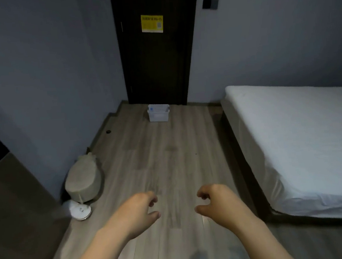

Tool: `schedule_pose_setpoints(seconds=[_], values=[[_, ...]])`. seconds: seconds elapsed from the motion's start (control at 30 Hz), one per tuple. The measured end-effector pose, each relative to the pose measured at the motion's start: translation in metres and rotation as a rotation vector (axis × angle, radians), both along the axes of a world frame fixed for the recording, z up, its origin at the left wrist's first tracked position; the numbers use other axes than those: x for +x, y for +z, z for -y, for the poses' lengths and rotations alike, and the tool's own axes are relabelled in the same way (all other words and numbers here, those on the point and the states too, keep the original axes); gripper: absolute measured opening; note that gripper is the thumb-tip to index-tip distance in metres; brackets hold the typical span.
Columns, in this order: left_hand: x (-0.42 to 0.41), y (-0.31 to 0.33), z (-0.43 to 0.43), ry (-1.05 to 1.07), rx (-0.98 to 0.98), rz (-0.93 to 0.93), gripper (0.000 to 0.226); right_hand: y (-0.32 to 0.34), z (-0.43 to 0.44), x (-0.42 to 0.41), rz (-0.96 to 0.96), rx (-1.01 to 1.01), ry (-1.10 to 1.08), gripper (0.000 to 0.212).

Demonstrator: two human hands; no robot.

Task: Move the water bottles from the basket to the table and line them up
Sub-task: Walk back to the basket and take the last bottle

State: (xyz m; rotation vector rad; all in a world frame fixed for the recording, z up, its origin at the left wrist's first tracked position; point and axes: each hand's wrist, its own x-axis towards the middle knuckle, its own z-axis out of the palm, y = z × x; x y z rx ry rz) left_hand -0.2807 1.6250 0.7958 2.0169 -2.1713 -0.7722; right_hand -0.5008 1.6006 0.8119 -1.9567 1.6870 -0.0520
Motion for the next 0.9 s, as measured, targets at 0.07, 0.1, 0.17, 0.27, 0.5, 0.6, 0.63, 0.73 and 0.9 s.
schedule_pose_setpoints(seconds=[0.07,0.1,0.17,0.27,0.5,0.6,0.63,0.73,0.9], values=[[-0.001,0.002,0.035,0.008,0.015,-0.009,0.035,0.001,0.037,-0.002,-0.014,0.009,0.011,0.046],[0.000,0.002,0.052,0.015,0.014,-0.012,0.035,0.001,0.054,-0.002,-0.012,0.012,0.017,0.046],[0.003,0.002,0.087,0.024,0.003,-0.007,0.035,0.000,0.091,0.000,-0.013,0.014,0.026,0.046],[0.009,-0.005,0.141,0.035,0.004,-0.014,0.034,-0.005,0.148,0.007,-0.010,0.010,0.032,0.046],[0.043,-0.016,0.291,0.052,-0.004,-0.043,0.034,-0.010,0.295,0.038,-0.031,0.019,0.026,0.045],[0.063,-0.011,0.359,0.056,-0.018,-0.036,0.036,-0.003,0.360,0.057,-0.038,0.058,0.017,0.045],[0.068,-0.010,0.381,0.051,-0.023,-0.033,0.036,-0.002,0.380,0.063,-0.032,0.067,0.007,0.045],[0.078,-0.009,0.442,0.039,-0.027,-0.043,0.035,-0.002,0.435,0.071,-0.027,0.046,-0.003,0.044],[0.081,-0.014,0.536,0.025,-0.003,-0.076,0.034,-0.009,0.527,0.076,-0.034,0.041,0.011,0.043]])
